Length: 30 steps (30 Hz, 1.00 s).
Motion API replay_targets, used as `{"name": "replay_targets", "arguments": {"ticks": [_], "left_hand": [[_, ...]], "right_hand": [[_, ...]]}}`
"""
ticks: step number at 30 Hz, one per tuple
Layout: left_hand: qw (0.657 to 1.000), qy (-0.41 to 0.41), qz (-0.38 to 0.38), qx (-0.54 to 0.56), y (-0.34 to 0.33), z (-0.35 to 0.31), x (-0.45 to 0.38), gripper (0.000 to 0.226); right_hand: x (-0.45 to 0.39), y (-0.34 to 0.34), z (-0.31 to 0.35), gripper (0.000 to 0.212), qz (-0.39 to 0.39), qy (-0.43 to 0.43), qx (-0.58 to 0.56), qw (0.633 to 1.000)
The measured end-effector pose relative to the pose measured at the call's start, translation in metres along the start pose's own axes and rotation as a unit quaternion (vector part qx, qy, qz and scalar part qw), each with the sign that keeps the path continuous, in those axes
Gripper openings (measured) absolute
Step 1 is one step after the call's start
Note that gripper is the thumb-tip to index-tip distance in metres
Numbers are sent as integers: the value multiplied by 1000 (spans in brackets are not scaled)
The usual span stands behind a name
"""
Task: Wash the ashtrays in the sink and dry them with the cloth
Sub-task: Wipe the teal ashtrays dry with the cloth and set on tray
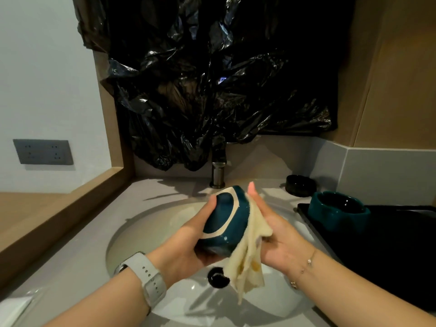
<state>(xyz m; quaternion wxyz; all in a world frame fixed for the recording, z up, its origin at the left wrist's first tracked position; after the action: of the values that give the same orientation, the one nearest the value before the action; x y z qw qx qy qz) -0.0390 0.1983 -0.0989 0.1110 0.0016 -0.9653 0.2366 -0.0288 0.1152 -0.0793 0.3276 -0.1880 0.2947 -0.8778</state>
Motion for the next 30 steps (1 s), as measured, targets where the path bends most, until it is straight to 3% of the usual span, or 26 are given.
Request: {"name": "replay_targets", "arguments": {"ticks": [3, 6, 10, 12, 15, 19, 22, 26, 28, 30], "left_hand": [[990, -45, -5, -132, -4, -8, 1, 62], [972, -129, -11, -198, -14, -18, 9, 55], [913, -216, 36, -344, -36, -20, 17, 77], [921, -223, 17, -319, -27, -22, 15, 71], [970, -131, 29, -203, -28, -4, 6, 74], [1000, -13, 17, 4, -21, 1, 13, 76], [998, 47, 9, 32, -7, 6, 8, 83], [995, 71, 59, -24, -6, 10, 13, 93], [993, 11, 78, -84, -16, -1, 15, 91], [979, -117, 46, -159, -4, -17, 15, 68]], "right_hand": [[2, 11, 9, 69, -65, 59, 35, 995], [8, 21, 26, 59, -152, 136, 128, 971], [16, 15, 32, 54, -189, 162, 150, 957], [18, 10, 32, 53, -201, 164, 162, 952], [20, 4, 26, 56, -229, 162, 220, 934], [23, -19, 18, 31, -152, 213, 388, 884], [19, -25, 13, 21, -116, 214, 441, 864], [19, -18, 14, 33, -142, 216, 355, 898], [20, -10, 13, 43, -176, 184, 274, 928], [21, -6, 11, 50, -194, 140, 206, 949]]}}
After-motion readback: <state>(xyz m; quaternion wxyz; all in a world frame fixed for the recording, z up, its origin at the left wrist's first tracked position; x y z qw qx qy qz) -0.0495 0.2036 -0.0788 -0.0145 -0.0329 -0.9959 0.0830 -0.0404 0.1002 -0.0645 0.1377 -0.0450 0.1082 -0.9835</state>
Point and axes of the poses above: each hand's wrist, its own x-axis away from the middle knuckle, its own y-axis out of the back of the hand, z = x × y, the point moved 9 cm from there along -x, towards the middle knuckle, and after that the axes turned 3 degrees about x, right-handed, at the moved point
